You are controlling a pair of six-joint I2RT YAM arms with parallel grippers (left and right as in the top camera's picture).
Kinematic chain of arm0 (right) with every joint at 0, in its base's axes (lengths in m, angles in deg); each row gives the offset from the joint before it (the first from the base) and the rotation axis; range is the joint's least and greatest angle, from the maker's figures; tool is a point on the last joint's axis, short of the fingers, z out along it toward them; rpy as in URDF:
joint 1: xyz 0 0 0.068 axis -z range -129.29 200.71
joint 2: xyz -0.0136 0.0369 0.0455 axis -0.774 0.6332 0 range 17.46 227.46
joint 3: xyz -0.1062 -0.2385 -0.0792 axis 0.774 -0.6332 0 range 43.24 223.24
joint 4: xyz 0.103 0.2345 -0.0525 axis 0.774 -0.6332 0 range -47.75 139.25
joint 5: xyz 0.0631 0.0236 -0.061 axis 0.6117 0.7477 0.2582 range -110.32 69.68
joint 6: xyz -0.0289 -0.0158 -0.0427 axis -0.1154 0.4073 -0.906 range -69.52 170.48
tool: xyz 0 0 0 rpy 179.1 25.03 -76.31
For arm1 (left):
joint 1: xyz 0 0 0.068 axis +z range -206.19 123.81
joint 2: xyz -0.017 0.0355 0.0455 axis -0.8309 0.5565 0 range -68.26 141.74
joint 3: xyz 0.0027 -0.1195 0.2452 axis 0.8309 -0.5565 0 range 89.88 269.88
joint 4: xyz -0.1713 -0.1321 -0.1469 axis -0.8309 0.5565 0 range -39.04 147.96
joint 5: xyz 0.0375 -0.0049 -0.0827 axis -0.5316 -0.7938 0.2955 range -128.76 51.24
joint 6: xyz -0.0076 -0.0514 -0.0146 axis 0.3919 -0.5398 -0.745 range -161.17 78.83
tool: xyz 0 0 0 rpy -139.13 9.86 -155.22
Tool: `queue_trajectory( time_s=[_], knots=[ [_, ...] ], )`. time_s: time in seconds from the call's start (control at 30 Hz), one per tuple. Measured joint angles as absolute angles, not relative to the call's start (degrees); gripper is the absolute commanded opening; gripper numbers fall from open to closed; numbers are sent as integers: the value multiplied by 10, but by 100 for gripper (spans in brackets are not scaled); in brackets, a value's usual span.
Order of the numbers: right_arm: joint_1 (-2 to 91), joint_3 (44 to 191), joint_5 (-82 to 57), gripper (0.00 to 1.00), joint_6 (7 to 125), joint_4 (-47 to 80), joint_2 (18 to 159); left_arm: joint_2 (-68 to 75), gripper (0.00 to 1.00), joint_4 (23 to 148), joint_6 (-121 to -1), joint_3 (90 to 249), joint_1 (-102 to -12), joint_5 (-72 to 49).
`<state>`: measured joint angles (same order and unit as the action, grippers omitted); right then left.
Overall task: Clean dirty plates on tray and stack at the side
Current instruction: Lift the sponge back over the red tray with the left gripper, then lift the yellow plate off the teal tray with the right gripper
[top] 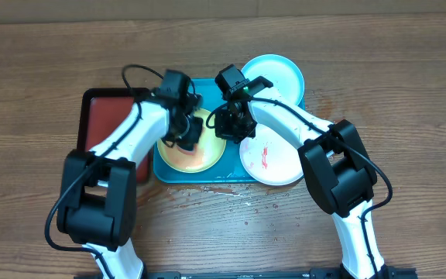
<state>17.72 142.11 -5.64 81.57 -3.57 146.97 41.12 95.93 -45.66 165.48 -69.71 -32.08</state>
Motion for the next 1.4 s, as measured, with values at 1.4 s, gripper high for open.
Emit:
queue_trajectory(
  time_s=[1.4],
  knots=[
    [-14,1511,-788,4,962,-250,1386,414,4,1336,-561,2065,-607,-386]
  ],
)
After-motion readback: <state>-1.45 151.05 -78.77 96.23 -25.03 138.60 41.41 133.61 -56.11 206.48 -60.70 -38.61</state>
